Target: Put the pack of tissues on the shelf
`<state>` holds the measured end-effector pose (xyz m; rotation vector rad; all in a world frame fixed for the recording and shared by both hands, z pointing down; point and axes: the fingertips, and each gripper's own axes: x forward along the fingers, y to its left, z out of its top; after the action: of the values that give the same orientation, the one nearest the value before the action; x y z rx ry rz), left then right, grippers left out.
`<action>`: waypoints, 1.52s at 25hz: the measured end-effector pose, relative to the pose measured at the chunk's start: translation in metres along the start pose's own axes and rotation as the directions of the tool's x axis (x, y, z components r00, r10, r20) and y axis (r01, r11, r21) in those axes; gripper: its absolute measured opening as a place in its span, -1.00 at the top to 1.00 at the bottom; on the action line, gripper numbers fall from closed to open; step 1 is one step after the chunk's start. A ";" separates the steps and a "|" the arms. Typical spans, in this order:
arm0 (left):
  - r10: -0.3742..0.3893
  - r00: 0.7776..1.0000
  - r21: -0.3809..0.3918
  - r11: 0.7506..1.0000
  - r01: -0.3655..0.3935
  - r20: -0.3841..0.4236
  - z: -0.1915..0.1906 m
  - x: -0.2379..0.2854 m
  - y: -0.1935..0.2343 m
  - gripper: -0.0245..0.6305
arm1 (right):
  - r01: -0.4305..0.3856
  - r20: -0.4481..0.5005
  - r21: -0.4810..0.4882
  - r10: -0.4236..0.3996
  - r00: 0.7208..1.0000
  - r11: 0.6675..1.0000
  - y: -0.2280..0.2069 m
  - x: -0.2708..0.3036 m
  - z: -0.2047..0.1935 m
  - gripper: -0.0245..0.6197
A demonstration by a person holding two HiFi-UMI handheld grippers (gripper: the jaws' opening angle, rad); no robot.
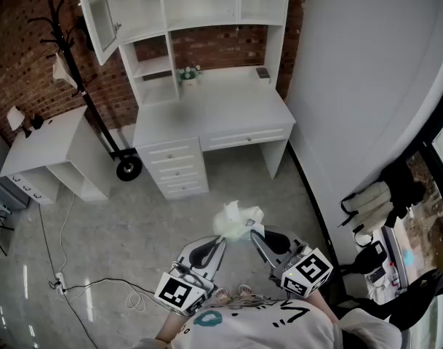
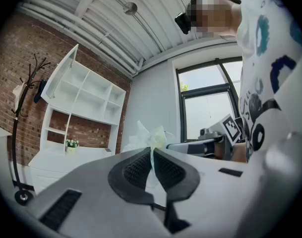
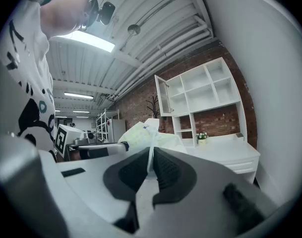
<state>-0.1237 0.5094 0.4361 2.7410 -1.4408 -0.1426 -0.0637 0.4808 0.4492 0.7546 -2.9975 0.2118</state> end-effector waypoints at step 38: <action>-0.115 0.993 -0.042 0.993 0.114 -0.026 -0.014 -0.028 -0.008 0.87 | 0.076 -0.017 0.041 -0.075 0.997 0.996 0.034 -0.013 -0.017 0.81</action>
<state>-0.1313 0.5372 0.4507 2.7813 -1.2602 -0.1351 -0.0682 0.5191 0.4605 0.8643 -2.9515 0.2760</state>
